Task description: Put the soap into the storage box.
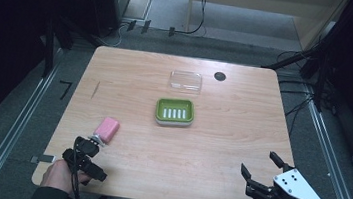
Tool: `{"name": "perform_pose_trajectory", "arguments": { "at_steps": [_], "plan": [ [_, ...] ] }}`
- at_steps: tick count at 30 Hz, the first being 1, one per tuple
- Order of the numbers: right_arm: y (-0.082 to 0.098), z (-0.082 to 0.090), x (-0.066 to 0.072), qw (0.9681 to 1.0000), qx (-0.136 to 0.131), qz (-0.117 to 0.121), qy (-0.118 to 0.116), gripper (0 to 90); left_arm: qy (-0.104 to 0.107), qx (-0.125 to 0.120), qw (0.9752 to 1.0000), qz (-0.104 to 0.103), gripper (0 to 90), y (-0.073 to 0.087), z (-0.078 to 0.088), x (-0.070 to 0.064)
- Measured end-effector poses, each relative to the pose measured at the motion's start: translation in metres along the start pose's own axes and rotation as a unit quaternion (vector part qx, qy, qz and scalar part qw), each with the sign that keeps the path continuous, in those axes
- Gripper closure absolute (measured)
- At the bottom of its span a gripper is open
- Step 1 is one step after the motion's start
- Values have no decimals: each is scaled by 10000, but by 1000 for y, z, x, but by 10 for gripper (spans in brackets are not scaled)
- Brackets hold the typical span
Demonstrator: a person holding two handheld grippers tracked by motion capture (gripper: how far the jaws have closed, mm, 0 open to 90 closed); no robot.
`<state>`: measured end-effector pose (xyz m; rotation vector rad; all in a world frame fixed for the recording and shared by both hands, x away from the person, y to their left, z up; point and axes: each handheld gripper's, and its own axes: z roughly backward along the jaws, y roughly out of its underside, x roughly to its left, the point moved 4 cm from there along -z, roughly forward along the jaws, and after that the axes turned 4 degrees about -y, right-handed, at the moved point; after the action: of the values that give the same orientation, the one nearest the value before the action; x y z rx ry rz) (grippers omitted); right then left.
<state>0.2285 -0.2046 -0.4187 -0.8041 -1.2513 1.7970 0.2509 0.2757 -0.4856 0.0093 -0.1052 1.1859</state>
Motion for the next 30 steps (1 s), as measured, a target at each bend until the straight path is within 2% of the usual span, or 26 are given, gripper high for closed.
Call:
{"name": "perform_pose_trajectory", "arguments": {
  "at_steps": [14,18,30],
  "plan": [
    [-1,-1,2,10000,3,26,-13,129,-13,12,10000,-24,35,1,0,1],
    [-1,-1,1,10000,-1,27,-18,129,-54,17,9999,-95,30,0,0,0],
    [-1,-2,2,10000,32,49,-17,129,-73,-114,9999,-96,13,-5,0,5]
  ]
}}
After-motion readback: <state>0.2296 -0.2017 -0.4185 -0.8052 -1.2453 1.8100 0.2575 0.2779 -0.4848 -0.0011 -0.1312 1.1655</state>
